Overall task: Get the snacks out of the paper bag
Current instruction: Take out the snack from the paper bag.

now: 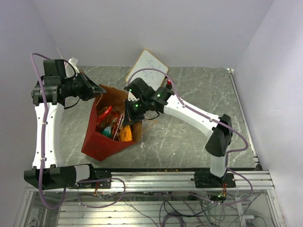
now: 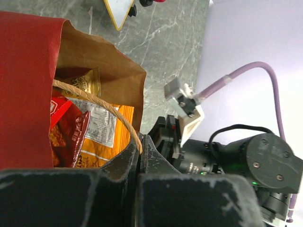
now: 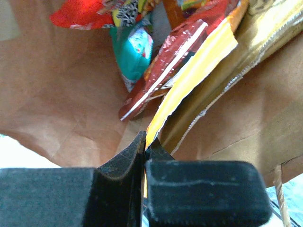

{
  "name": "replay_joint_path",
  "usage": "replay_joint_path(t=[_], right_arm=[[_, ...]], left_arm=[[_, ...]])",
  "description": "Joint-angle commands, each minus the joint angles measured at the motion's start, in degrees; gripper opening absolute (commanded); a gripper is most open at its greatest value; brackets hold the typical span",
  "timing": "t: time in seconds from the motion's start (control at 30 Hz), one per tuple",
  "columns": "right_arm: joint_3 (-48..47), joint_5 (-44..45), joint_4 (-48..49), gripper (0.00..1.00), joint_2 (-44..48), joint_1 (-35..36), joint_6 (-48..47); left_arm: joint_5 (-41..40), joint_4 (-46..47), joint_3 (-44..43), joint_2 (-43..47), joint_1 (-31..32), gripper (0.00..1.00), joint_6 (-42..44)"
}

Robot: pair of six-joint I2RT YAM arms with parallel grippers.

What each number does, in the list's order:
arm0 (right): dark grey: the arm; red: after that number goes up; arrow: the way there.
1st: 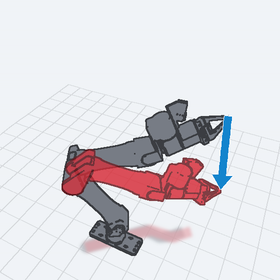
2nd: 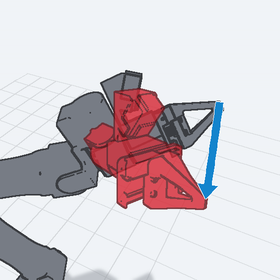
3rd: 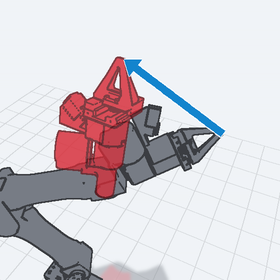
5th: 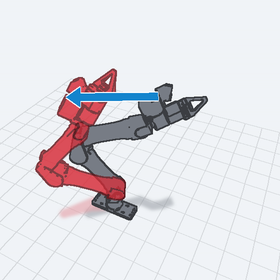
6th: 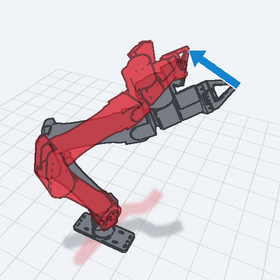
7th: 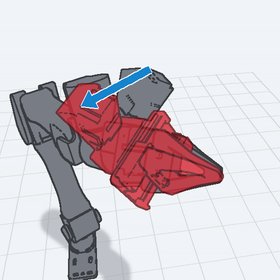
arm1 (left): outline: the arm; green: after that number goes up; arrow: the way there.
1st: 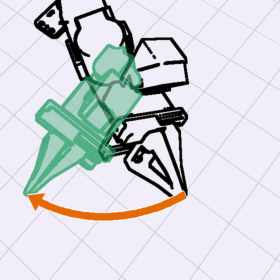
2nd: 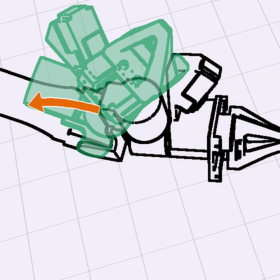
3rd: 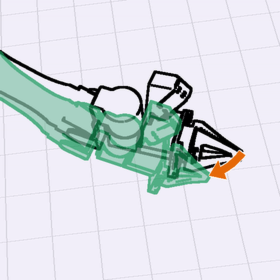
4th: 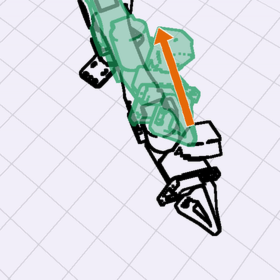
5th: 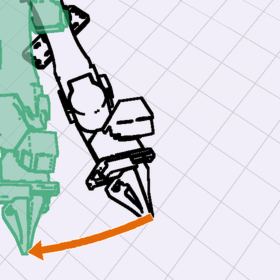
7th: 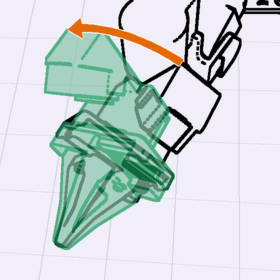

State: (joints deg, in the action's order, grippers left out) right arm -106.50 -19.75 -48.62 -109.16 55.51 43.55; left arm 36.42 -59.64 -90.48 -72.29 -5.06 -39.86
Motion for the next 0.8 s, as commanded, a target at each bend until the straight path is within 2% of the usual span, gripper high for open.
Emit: replay_joint_path(t=[0.0,0.13,0.3,0.4,0.5,0.77], right_arm=[[-5.96,-0.92,1.26,0.0,0.3,-0.91,-1.29],[-6.96,-2.63,3.8,0.0,0.47,-2.36,-0.6],[-4.07,-7.22,14.87,0.0,3.88,-3.03,2.87],[-7.62,-5.93,13.79,0.0,3.99,-3.57,1.49],[-9.89,-5.77,12.37,0.0,4.67,-4.13,1.32],[-7.71,-1.12,13.28,0.0,12.1,-4.14,-1.44]], left_arm=[[-0.67,-0.74,-2.89,1.3,-0.29,0.07,1.91],[-1.75,-1.74,-4.22,0.57,-0.26,0.07,3.3],[-0.67,-1.98,-5.12,0.17,-0.24,0.07,3.76],[-1.97,-2.29,-4.26,1.01,-0.23,0.07,3.95],[0.03,0.13,-2.71,1.27,-0.22,0.07,2.32],[3.8,6.6,-0.47,0.99,-0.28,0.07,-1.61]])
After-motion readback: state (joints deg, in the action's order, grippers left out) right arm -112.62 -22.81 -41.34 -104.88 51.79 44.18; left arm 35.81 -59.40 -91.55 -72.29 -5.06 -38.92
